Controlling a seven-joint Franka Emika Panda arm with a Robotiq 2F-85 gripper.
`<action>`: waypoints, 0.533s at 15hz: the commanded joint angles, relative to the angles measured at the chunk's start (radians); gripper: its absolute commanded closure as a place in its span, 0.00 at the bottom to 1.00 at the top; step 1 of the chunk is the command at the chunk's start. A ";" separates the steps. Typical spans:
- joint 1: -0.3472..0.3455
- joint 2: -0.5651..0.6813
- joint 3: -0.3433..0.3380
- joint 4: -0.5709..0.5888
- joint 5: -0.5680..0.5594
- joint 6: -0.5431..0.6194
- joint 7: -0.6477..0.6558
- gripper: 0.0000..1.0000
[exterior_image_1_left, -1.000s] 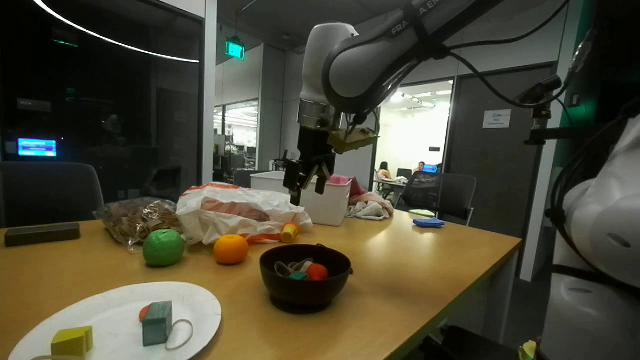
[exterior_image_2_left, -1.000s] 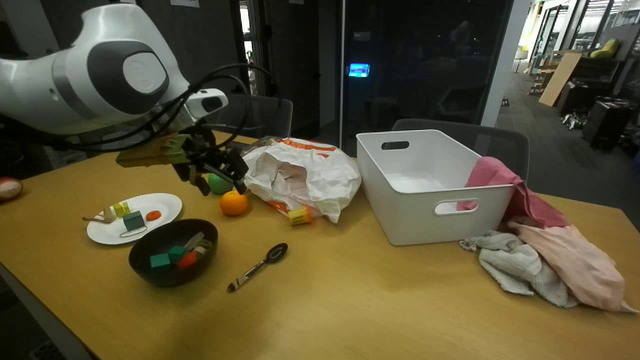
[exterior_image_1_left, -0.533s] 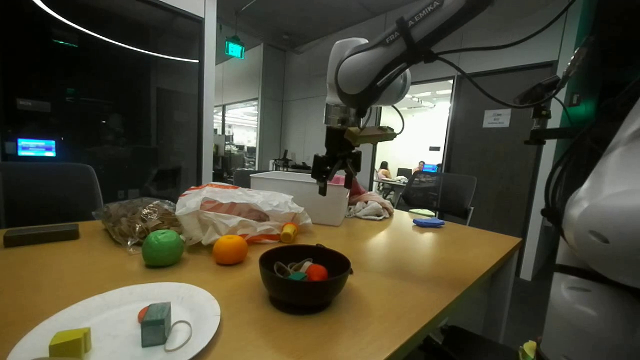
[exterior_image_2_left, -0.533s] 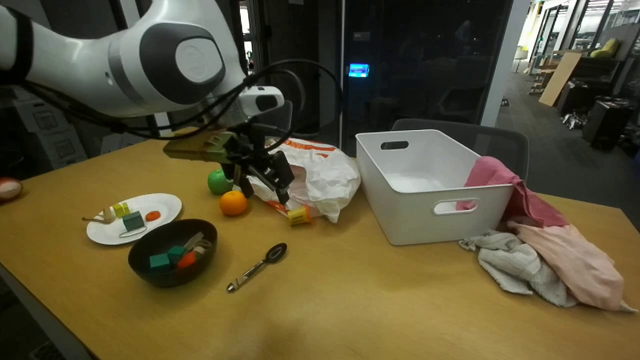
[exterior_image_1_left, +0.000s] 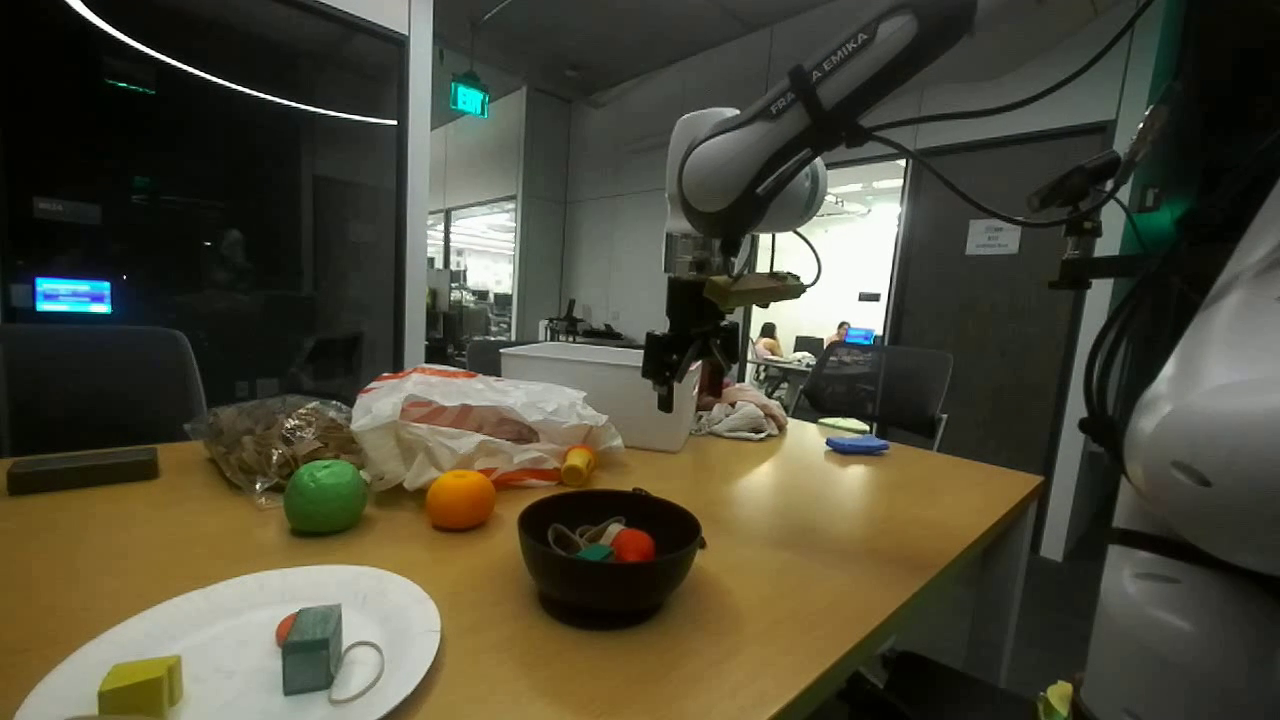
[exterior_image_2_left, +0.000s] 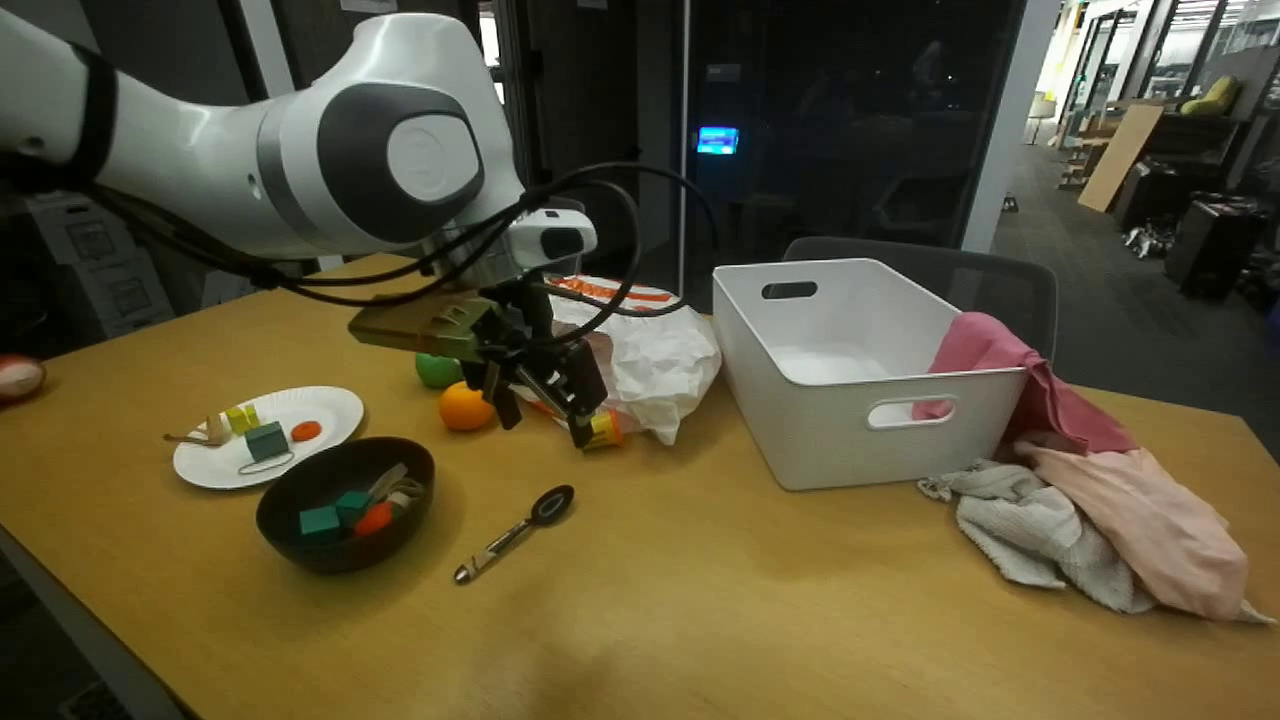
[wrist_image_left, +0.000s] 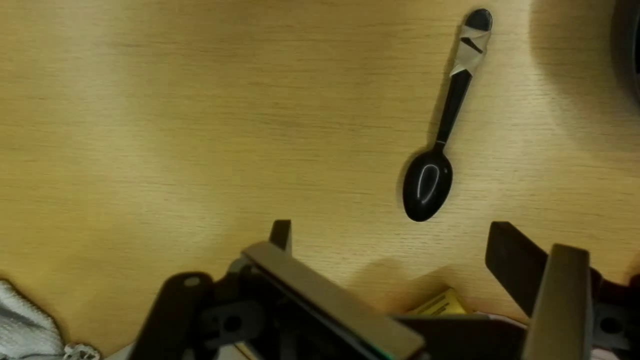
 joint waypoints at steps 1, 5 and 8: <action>-0.003 0.000 0.003 0.002 0.002 -0.002 -0.002 0.00; -0.014 0.009 -0.021 -0.044 0.025 -0.015 -0.013 0.00; -0.015 0.004 -0.043 -0.109 0.040 0.009 -0.054 0.00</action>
